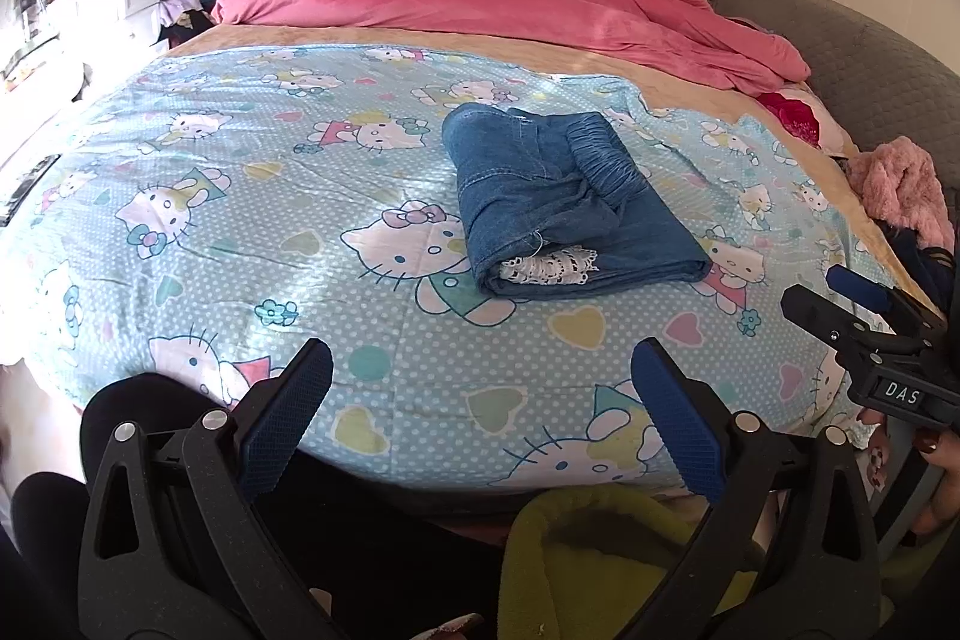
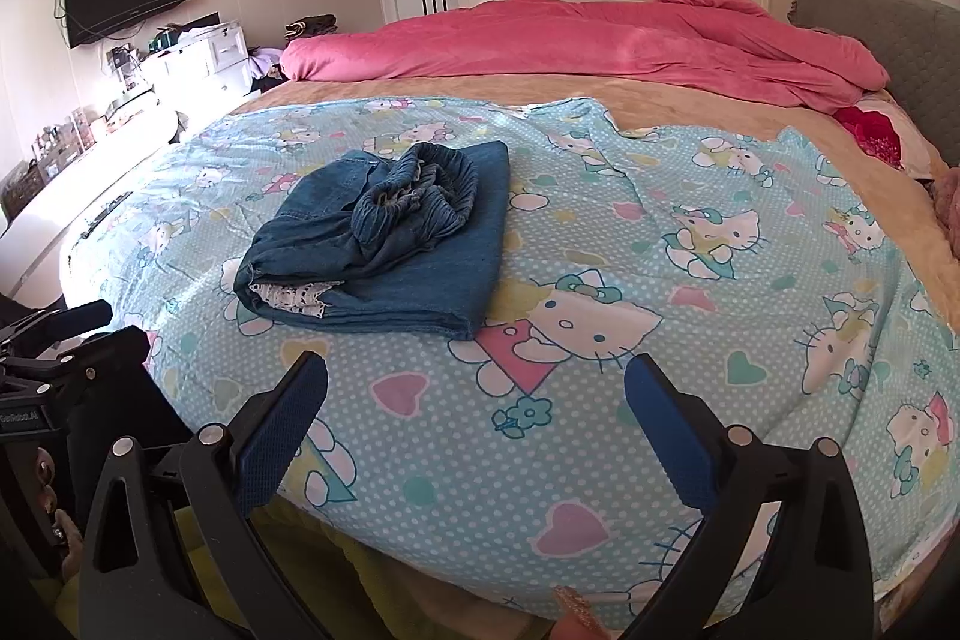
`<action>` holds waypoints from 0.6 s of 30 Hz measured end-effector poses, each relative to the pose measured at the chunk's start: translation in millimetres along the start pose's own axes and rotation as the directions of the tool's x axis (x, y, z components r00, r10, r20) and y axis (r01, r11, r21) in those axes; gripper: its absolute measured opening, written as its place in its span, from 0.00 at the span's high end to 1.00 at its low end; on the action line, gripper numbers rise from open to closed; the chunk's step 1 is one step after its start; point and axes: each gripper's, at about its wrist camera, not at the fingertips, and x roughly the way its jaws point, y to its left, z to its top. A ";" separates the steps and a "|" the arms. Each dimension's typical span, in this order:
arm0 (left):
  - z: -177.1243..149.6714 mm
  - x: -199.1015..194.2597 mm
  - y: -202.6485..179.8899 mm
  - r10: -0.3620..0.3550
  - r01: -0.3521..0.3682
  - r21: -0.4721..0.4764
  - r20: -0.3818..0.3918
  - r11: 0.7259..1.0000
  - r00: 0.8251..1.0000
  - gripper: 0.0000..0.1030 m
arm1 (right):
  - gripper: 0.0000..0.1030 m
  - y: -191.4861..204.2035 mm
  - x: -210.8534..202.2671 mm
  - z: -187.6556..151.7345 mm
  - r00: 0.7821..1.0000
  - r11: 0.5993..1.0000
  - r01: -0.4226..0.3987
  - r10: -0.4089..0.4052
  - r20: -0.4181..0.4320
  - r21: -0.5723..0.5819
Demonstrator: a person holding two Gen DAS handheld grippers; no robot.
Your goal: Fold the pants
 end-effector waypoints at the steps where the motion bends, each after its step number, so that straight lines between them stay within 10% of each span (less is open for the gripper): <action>1: -0.1 -0.1 0.0 -0.001 0.001 -0.001 0.000 1.000 1.000 0.09 | 0.04 -0.3 0.2 0.2 1.000 1.000 0.000 0.000 -0.001 0.000; 18: 0.8 -0.9 -0.8 0.006 -0.006 -0.002 0.004 1.000 1.000 0.09 | 0.04 0.8 1.5 1.6 1.000 1.000 0.001 -0.001 -0.005 -0.003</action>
